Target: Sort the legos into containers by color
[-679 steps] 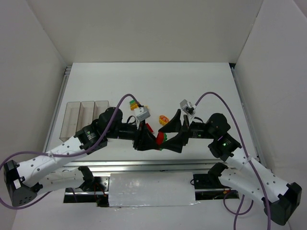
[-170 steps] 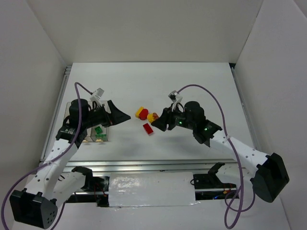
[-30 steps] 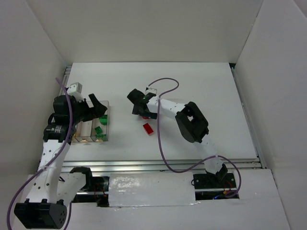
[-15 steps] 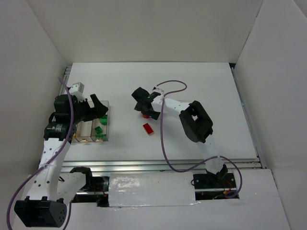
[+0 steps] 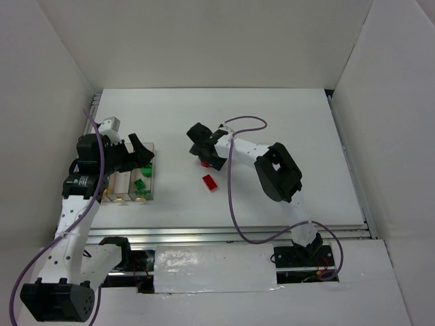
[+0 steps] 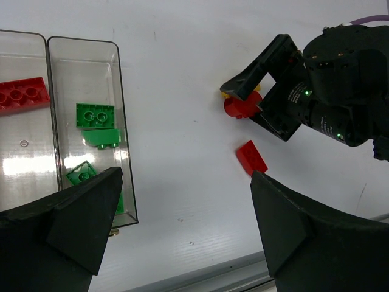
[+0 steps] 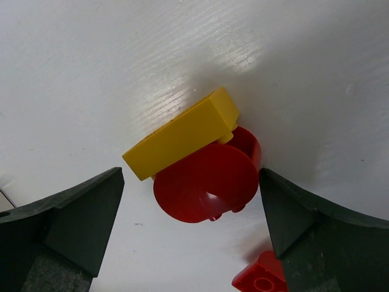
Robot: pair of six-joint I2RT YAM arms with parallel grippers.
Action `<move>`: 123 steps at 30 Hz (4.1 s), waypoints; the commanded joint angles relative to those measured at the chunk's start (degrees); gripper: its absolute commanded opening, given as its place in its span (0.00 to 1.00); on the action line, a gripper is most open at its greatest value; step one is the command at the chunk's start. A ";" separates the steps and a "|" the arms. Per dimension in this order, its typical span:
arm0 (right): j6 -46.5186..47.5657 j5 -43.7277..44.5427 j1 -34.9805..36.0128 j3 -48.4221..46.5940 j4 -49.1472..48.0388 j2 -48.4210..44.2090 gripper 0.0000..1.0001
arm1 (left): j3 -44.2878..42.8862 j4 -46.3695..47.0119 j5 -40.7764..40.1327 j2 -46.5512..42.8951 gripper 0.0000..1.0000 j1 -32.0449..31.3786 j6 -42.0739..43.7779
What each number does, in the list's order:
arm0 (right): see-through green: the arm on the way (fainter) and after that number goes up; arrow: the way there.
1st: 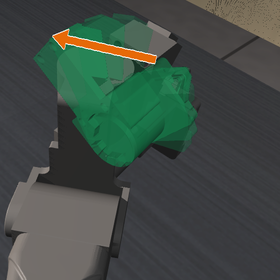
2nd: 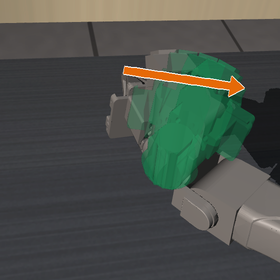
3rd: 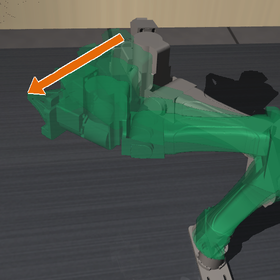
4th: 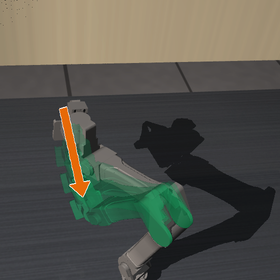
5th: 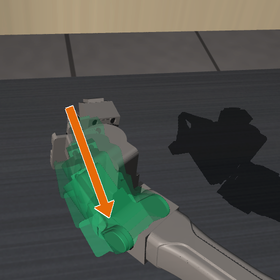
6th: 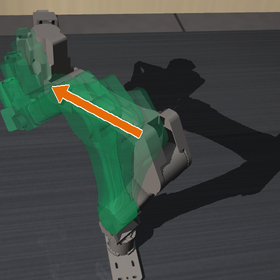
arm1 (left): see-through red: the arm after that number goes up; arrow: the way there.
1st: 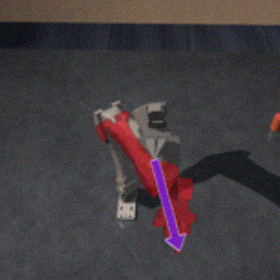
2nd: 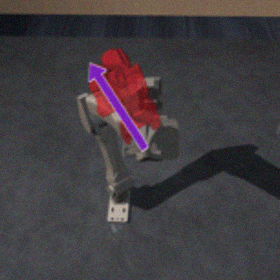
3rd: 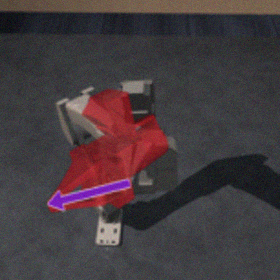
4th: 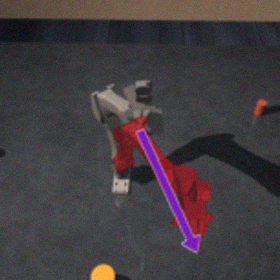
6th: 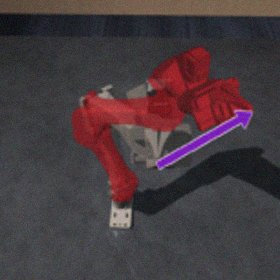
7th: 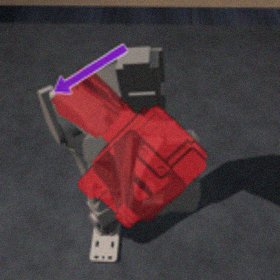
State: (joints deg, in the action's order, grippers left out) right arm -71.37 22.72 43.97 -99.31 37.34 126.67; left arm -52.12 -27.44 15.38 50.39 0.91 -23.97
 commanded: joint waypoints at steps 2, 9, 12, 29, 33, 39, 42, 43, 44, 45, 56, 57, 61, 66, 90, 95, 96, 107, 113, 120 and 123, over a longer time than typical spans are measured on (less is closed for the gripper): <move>-2.62 2.77 0.07 1.66 2.47 -5.46 1.00 | -0.53 1.51 1.59 0.06 1.00 -0.29 1.20; -2.91 4.09 -0.46 5.26 0.74 -8.19 1.00 | -0.44 1.60 1.41 0.06 1.00 -0.38 1.29; 3.50 1.89 -0.46 4.83 -1.91 -8.37 1.00 | -0.44 1.51 1.67 0.23 1.00 -0.47 1.29; 55.28 -10.66 -2.92 6.68 -12.73 -7.23 0.98 | -0.62 1.16 1.32 1.20 1.00 -1.96 1.82; 56.43 -11.64 -2.92 4.21 -10.80 -4.16 0.96 | -0.70 1.07 1.67 1.55 0.99 -1.96 1.82; 54.50 -13.39 -2.92 6.84 -14.31 -4.50 0.88 | -0.79 1.16 1.94 1.73 0.99 -1.96 1.91; 55.02 -13.84 -2.92 6.32 -13.79 -3.71 0.85 | -0.79 1.07 2.03 1.99 0.99 -1.96 1.99; 55.20 -13.93 -2.92 6.58 -14.05 -3.71 0.85 | -0.71 0.99 2.03 1.99 0.99 -1.87 1.99; 55.46 -14.19 -2.92 7.02 -14.49 -4.06 0.85 | -0.70 0.99 2.11 1.99 1.00 -1.96 1.91; 55.81 -14.37 -2.92 8.07 -15.80 -4.41 0.83 | -0.70 0.99 2.11 1.99 0.99 -1.96 1.99; 54.94 -12.79 -2.92 5.44 -12.03 -2.31 0.66 | -0.88 0.81 1.85 2.52 0.99 -1.96 1.99; 54.85 -12.53 -3.01 5.27 -11.68 -2.22 0.56 | -0.88 0.72 2.02 2.61 0.99 -1.96 1.99; 54.85 -13.58 -2.92 7.45 -14.04 -4.23 0.33 | -0.88 0.99 3.51 2.87 1.00 -1.96 1.91; 57.48 -15.34 -2.57 15.96 -22.29 -13.96 0.00 | -1.41 1.34 5.98 3.75 1.00 -1.96 -0.11; 78.22 -20.09 23.00 34.18 -33.74 -48.71 0.00 | -3.26 -0.67 25.05 -6.09 0.98 -2.93 -20.16; 80.51 -18.59 24.50 32.69 -33.21 -48.89 0.00 | -1.85 -2.62 28.39 -6.97 0.94 -3.63 -17.70; 80.78 -18.50 24.68 32.34 -33.12 -48.71 0.00 | -1.85 -3.05 29.00 -7.50 0.93 -3.81 -17.17; 86.05 -17.27 27.05 26.98 -32.25 -48.01 0.00 | -2.64 -7.27 32.96 -9.08 0.83 -5.12 -13.39; 87.10 -16.93 27.75 25.22 -32.51 -46.52 0.00 | -2.46 -7.01 34.81 -8.64 0.66 -5.56 -12.77; 87.55 -17.01 28.02 23.54 -31.72 -44.23 0.00 | -4.66 -9.29 32.88 -6.80 0.00 -5.65 -10.41; 87.20 -17.27 28.11 25.29 -31.89 -44.14 0.00 | -6.76 -11.05 30.07 -5.57 0.00 -5.65 -8.38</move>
State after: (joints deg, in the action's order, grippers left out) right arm 14.85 5.72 71.37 -72.51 8.01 82.06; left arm -55.40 -37.60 47.13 43.86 -4.40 -34.46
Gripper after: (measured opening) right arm 0.716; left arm 0.476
